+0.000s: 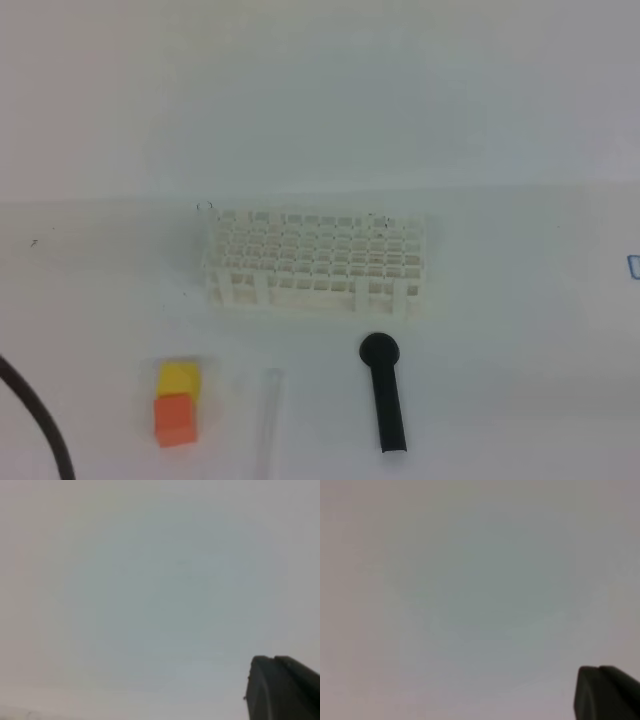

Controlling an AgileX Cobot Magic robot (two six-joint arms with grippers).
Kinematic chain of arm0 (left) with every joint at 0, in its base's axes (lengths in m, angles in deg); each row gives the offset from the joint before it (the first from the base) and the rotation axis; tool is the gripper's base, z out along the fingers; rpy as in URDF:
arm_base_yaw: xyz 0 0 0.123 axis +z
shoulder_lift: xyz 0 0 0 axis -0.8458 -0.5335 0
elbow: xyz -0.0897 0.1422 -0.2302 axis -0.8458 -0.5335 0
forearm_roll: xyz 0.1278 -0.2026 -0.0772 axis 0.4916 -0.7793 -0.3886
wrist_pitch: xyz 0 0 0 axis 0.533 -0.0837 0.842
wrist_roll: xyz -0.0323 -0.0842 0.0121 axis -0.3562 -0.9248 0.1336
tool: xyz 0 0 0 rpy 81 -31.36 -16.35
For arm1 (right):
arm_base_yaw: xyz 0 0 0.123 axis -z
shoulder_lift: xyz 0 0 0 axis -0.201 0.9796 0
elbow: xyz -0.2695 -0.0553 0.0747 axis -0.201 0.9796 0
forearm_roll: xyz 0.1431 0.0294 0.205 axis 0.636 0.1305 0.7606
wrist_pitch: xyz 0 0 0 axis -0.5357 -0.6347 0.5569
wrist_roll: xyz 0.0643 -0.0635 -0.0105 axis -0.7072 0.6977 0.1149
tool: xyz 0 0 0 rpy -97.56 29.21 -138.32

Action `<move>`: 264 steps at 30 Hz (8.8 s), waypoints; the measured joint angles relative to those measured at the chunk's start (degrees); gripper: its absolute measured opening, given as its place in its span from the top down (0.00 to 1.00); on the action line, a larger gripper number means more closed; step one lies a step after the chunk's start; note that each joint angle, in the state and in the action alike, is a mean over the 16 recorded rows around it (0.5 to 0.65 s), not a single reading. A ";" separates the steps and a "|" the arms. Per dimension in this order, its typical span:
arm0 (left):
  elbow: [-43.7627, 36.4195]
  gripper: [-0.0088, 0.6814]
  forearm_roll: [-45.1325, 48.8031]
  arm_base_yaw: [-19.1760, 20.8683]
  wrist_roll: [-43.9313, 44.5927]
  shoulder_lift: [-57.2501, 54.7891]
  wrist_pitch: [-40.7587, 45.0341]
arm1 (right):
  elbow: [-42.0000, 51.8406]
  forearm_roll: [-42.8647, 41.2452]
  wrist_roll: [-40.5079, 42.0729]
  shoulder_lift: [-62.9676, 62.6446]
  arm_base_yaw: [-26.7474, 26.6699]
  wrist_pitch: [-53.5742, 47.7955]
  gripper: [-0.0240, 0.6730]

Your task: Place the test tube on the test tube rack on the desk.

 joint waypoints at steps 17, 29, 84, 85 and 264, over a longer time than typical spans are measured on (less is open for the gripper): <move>4.18 0.99 3.70 0.00 1.81 -18.12 -3.21 | -22.47 -37.03 -7.25 10.88 -15.43 -19.88 0.97; 6.50 0.99 3.70 0.00 0.13 -28.23 -6.34 | -26.92 -19.32 11.77 25.62 -38.89 -29.43 0.97; 13.82 0.99 -83.51 -22.30 87.69 -32.38 41.61 | -28.72 -3.13 23.59 39.15 -43.22 -39.30 0.97; 14.37 0.99 -87.06 -23.43 92.02 -32.75 46.90 | -28.72 -3.13 23.59 39.15 -43.22 -39.30 0.97; 4.75 0.90 -181.50 -41.52 199.71 -21.14 57.57 | -38.46 87.78 132.68 36.29 -51.16 -0.83 0.79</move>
